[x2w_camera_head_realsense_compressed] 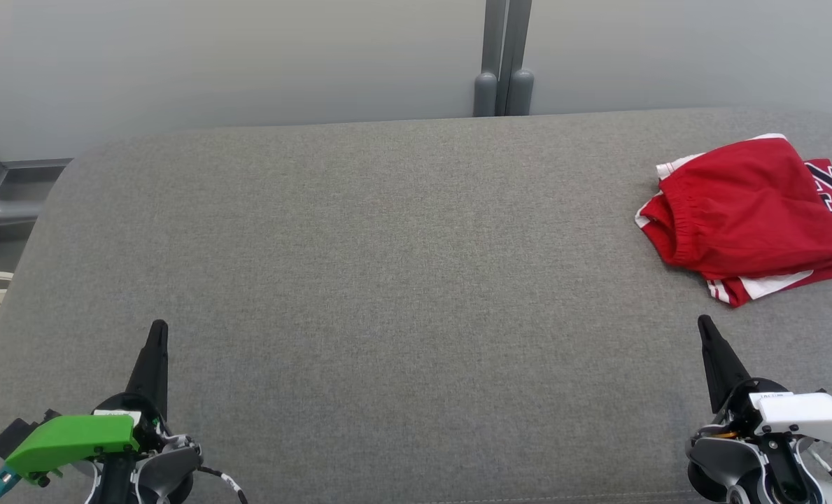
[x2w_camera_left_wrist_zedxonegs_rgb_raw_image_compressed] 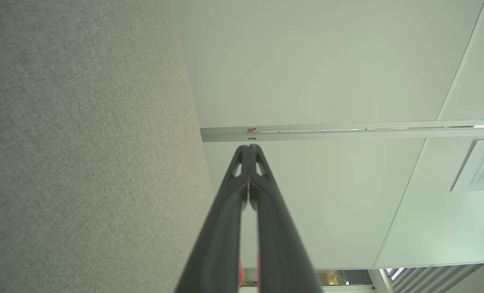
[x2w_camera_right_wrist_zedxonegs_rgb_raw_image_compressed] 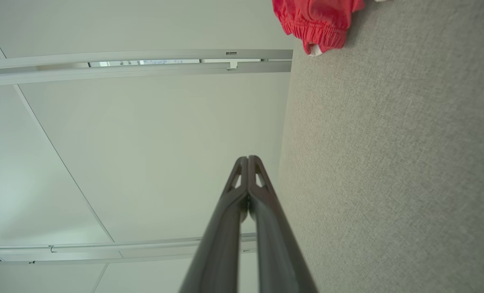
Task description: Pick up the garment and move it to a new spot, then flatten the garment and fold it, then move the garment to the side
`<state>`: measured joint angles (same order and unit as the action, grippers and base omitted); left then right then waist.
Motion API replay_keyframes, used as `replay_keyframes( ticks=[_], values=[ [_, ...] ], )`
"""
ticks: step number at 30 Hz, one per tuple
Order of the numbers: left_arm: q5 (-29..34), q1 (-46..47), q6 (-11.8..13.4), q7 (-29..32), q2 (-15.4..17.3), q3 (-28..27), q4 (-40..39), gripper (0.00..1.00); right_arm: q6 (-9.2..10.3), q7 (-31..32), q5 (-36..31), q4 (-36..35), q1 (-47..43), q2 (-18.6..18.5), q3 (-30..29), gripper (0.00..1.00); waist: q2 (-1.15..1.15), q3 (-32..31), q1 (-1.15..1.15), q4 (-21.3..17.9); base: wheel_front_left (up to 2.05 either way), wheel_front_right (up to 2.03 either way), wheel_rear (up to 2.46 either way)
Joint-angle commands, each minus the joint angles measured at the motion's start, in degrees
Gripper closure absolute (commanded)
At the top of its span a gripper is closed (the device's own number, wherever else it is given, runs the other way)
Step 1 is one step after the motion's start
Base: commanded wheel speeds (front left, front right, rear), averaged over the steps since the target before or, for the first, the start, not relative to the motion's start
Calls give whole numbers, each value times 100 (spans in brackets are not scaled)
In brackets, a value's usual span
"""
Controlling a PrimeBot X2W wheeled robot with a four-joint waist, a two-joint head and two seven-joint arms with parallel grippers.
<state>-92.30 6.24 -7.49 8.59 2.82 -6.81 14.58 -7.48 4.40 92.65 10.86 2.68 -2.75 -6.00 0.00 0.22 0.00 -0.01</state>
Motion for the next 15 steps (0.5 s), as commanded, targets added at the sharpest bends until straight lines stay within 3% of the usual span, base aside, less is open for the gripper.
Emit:
replay_keyframes(
  ticks=[1,15],
  values=[
    [-5,68,-17,17,-2,-14,-19,100,-2,10,28,-21,50,-23,-11,100,0,0,0,0,0,0,0],
    [-6,68,-17,15,1,-12,-20,100,-2,10,28,-20,49,-24,-10,100,0,0,0,0,0,0,0]
  ],
)
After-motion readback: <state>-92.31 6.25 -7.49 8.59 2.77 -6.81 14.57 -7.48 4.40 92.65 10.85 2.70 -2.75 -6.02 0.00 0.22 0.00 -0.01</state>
